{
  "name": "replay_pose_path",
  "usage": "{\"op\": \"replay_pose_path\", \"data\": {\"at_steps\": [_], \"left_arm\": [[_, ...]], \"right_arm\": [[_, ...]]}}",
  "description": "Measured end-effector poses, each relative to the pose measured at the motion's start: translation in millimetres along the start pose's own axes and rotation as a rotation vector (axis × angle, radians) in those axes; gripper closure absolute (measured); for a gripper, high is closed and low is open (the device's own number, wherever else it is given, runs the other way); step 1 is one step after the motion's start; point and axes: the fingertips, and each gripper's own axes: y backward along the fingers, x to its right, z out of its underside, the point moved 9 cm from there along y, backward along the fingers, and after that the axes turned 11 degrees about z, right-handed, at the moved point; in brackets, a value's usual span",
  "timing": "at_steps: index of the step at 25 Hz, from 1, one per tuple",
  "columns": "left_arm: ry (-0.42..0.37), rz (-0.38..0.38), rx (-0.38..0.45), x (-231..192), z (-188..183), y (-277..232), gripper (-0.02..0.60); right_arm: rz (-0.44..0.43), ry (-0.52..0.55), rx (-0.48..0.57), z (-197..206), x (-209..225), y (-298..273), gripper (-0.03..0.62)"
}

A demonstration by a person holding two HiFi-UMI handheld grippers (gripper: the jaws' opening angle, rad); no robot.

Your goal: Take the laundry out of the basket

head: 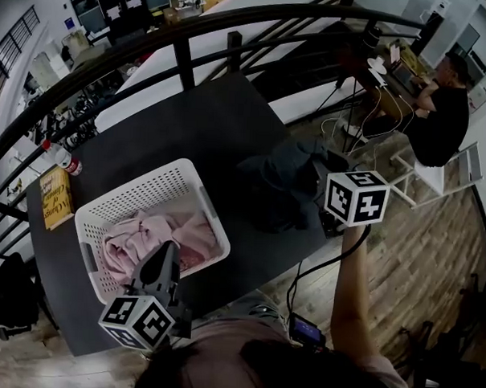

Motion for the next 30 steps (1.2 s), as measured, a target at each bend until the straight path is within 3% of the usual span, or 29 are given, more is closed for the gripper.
{"op": "replay_pose_path", "data": {"at_steps": [6, 13, 20, 25, 30], "left_arm": [[0.006, -0.018, 0.009, -2, 1, 1, 0.583], [0.016, -0.047, 0.010, -6, -1, 0, 0.583], [0.013, -0.046, 0.013, -5, 1, -5, 0.583], [0.012, -0.046, 0.009, -4, 0, -8, 0.583], [0.013, -0.047, 0.005, -3, -2, -8, 0.583]], "right_arm": [[-0.080, -0.053, -0.117, 44, -8, -43, 0.526], [-0.084, -0.112, -0.190, 75, -7, -74, 0.519], [-0.044, -0.047, -0.244, 99, -14, -91, 0.469], [-0.027, 0.002, -0.225, 101, -22, -86, 0.388], [0.000, 0.057, -0.185, 97, -27, -66, 0.365]]}}
